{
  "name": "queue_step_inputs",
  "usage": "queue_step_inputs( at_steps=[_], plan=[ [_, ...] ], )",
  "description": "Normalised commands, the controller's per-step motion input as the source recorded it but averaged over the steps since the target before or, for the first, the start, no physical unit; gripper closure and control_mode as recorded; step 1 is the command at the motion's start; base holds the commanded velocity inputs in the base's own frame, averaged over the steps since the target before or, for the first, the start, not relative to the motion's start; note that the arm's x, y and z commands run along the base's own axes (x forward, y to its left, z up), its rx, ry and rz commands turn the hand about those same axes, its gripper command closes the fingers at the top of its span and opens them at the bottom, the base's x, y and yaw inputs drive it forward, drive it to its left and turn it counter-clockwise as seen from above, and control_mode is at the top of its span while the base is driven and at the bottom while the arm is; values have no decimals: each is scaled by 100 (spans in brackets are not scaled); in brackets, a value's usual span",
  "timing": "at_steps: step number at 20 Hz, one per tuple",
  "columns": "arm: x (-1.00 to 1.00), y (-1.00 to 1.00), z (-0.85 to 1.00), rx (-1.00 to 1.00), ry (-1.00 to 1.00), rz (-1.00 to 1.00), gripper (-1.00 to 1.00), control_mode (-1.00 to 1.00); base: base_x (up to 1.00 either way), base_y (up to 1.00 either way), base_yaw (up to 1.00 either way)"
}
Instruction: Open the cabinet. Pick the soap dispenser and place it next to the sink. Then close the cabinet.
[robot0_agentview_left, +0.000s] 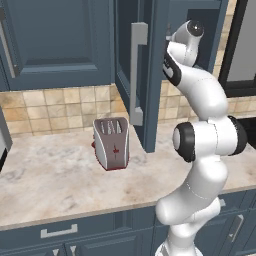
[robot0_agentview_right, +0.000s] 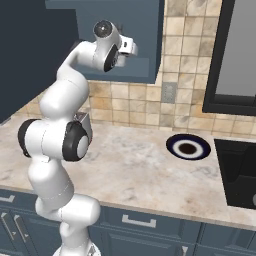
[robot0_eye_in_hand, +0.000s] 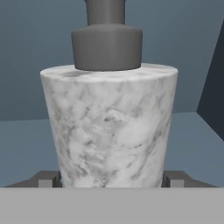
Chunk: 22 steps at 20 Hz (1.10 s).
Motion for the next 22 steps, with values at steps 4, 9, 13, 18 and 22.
queue_step_inputs(
  at_steps=[4,9,13,18,22],
  plan=[
    [-29,0,0,0,0,0,100,-100,0,0,0],
    [-34,0,0,0,0,0,100,-100,0,0,0],
    [-48,0,0,0,0,0,100,-100,0,0,0],
    [-62,0,0,0,0,0,100,-100,0,0,0],
    [-78,-7,0,3,-1,0,100,-100,0,0,0]
  ],
)
